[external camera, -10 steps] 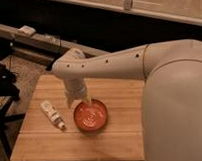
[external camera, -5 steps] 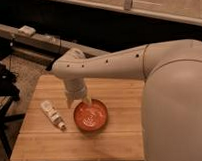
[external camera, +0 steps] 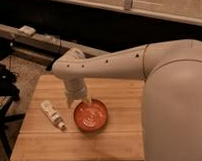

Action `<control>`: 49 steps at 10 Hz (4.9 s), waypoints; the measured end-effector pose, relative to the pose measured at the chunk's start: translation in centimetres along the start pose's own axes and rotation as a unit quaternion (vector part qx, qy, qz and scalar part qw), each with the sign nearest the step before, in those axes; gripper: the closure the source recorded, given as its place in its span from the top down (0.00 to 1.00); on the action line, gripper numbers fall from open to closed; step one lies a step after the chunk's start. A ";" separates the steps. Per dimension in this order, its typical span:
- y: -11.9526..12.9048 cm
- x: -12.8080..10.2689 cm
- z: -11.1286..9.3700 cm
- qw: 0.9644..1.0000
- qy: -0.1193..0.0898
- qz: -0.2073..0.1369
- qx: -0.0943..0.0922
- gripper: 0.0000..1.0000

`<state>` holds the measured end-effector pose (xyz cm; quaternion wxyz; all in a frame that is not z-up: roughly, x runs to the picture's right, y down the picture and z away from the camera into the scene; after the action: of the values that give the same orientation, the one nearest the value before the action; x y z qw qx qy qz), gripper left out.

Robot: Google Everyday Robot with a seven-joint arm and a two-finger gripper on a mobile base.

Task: Place the bottle in the ceramic bowl

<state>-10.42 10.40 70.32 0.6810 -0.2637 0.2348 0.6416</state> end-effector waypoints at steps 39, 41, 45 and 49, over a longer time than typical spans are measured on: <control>19.5 -10.0 7.1 0.945 0.098 -0.310 0.018 0.06; 18.8 -11.1 4.3 0.949 0.096 -0.300 0.018 0.06; 12.8 -14.1 2.8 0.963 0.092 -0.254 0.015 0.06; 8.1 -14.1 2.7 0.972 0.088 -0.219 0.008 0.06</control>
<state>-19.44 1.91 81.18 0.7836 -0.3588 0.2355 0.4493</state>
